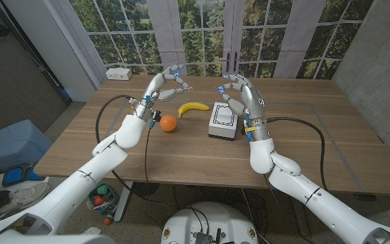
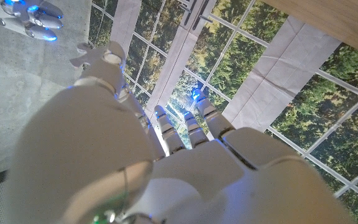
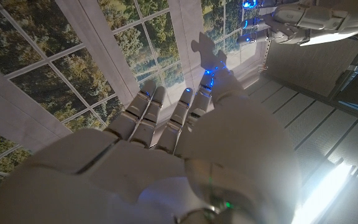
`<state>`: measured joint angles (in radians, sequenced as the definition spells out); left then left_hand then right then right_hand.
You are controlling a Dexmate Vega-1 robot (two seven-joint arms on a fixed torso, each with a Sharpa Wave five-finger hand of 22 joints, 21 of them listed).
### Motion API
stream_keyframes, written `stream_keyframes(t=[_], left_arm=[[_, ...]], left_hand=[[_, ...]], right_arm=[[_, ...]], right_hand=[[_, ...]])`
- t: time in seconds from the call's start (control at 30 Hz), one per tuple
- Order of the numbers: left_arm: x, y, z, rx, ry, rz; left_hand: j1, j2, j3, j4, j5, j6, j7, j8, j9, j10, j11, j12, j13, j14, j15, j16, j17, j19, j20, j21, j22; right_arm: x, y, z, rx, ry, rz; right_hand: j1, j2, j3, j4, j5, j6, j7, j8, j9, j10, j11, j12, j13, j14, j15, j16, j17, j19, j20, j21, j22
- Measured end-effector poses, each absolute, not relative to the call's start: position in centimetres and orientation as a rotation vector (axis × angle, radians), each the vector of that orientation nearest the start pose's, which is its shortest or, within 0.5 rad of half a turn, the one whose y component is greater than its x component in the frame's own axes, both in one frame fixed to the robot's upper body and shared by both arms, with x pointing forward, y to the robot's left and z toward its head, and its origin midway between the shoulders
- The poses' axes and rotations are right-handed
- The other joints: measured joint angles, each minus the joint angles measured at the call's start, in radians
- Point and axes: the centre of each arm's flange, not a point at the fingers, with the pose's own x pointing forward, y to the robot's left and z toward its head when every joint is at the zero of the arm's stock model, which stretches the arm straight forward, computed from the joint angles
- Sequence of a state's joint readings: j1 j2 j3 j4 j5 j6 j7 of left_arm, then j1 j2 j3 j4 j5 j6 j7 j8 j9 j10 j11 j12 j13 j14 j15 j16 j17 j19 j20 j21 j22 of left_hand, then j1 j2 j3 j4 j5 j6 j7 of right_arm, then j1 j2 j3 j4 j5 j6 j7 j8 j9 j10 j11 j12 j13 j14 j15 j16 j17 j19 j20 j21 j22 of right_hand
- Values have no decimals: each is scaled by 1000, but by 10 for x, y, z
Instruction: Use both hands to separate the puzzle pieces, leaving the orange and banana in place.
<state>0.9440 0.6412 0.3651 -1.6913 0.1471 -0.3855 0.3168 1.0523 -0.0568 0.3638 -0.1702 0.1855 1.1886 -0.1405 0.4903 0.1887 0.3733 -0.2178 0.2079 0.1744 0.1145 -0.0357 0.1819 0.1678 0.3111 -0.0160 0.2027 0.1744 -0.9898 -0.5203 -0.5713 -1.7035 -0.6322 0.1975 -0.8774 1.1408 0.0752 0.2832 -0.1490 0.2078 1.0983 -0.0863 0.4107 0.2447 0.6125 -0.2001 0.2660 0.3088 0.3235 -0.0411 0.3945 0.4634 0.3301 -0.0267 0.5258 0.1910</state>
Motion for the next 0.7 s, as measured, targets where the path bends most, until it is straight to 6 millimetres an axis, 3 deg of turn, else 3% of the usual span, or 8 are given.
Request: stream_keyframes(t=[0.2,0.23,0.7], left_arm=[[535,225,48,689,-1115,-53],[543,229,44,769,-1070,-1],[544,229,47,931,-1021,49]], left_hand=[[2,-2,0,0,0,4,4,-4,-1,0,0,-1,0,0,0,0,0,-5,5,0,0],[3,-3,0,0,0,5,5,-4,-1,0,0,-1,0,0,0,0,0,-5,5,0,0],[3,-2,0,0,8,7,7,-11,0,9,2,-1,0,0,0,0,0,-5,5,0,0]], right_arm=[[522,-154,-25,-755,-1240,-359],[521,-160,-29,-768,-1228,-366],[524,-186,-40,-824,-1141,-455]], right_hand=[[0,0,1,-1,0,0,0,0,-1,0,0,0,0,0,0,0,3,0,0,0,-1],[0,0,1,-1,0,0,0,0,-1,0,0,0,0,0,0,0,3,0,0,0,-4],[0,0,1,-1,0,0,0,-1,-6,4,-4,-4,5,0,0,0,8,0,0,8,-5]])
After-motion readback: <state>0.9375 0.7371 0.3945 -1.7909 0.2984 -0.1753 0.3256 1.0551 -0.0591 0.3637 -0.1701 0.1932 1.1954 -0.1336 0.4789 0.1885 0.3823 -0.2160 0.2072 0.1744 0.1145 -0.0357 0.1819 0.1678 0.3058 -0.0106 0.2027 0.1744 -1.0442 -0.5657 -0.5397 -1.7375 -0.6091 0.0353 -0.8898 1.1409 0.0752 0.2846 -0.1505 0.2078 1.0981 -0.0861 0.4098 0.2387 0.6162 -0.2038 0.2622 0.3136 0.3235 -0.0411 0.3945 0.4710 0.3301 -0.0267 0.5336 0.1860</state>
